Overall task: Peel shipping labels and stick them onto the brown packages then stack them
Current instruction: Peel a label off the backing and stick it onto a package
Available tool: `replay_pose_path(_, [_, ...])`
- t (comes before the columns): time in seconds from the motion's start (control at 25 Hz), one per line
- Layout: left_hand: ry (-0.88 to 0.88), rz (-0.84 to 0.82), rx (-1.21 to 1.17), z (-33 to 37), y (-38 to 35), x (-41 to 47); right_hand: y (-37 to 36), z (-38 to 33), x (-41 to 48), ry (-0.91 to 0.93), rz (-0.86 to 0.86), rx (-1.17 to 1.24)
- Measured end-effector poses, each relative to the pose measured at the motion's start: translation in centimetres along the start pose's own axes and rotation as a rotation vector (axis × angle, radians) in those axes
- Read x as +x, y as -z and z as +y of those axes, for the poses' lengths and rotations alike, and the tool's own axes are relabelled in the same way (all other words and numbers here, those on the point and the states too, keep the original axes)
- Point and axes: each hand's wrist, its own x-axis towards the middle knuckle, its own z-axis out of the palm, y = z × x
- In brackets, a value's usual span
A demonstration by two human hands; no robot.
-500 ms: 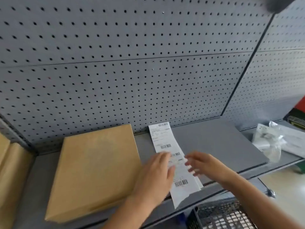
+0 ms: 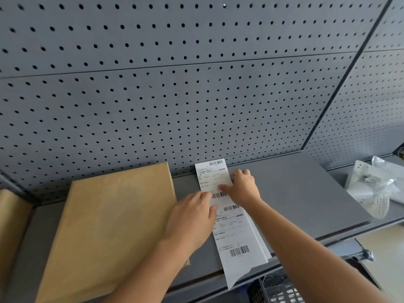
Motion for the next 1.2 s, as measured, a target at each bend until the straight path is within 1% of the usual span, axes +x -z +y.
replay_pose_path(0.08, [0.007, -0.001, -0.003, 0.0, -0.1, 0.0, -0.3, -0.1, 0.6, -0.012, 0.011, -0.011])
replay_pose_path(0.24, [0.019, 0.006, -0.048, 0.0, 0.2, 0.0, 0.7, 0.3, 0.9, -0.047, 0.022, 0.140])
replay_pose_path(0.36, [0.050, 0.011, -0.147, -0.1, 0.4, -0.1, 3.0, -0.2, -0.2, 0.018, 0.037, 0.254])
replay_pose_path(0.48, [0.093, 0.031, -0.268, -0.2, 0.6, -0.1, 5.7, -1.3, -1.9, 0.081, 0.082, 0.316])
replay_pose_path(0.6, [0.129, 0.035, -0.374, -0.4, 0.5, 0.0, 7.7, -2.6, -2.9, 0.093, 0.116, 0.399])
replay_pose_path(0.68, [0.143, 0.004, -0.525, -0.6, 0.5, 0.1, 8.7, -3.6, -3.4, 0.066, 0.082, 0.536])
replay_pose_path(0.76, [0.151, -0.005, -0.739, -1.0, 0.4, 0.1, 9.4, -4.6, -4.0, 0.052, 0.053, 0.656])
replay_pose_path(0.88, [0.151, -0.001, -1.011, -1.2, 1.5, 0.1, 10.1, -6.1, -4.9, 0.060, 0.014, 0.747])
replay_pose_path(0.96, [0.167, 0.012, -1.145, -1.4, 2.5, 0.1, 10.0, -7.0, -5.4, 0.076, -0.002, 0.773])
replay_pose_path(1.04, [0.211, 0.022, -1.238, -1.8, 2.9, 0.0, 9.7, -7.7, -5.6, 0.094, 0.023, 0.770])
replay_pose_path(1.12, [0.258, 0.041, -1.303, -2.3, 3.0, 0.0, 9.3, -8.1, -5.9, 0.111, 0.058, 0.697])
replay_pose_path(1.2, [0.285, 0.052, -1.345, -2.6, 3.1, 0.0, 9.0, -8.0, -6.3, 0.185, 0.074, 0.587])
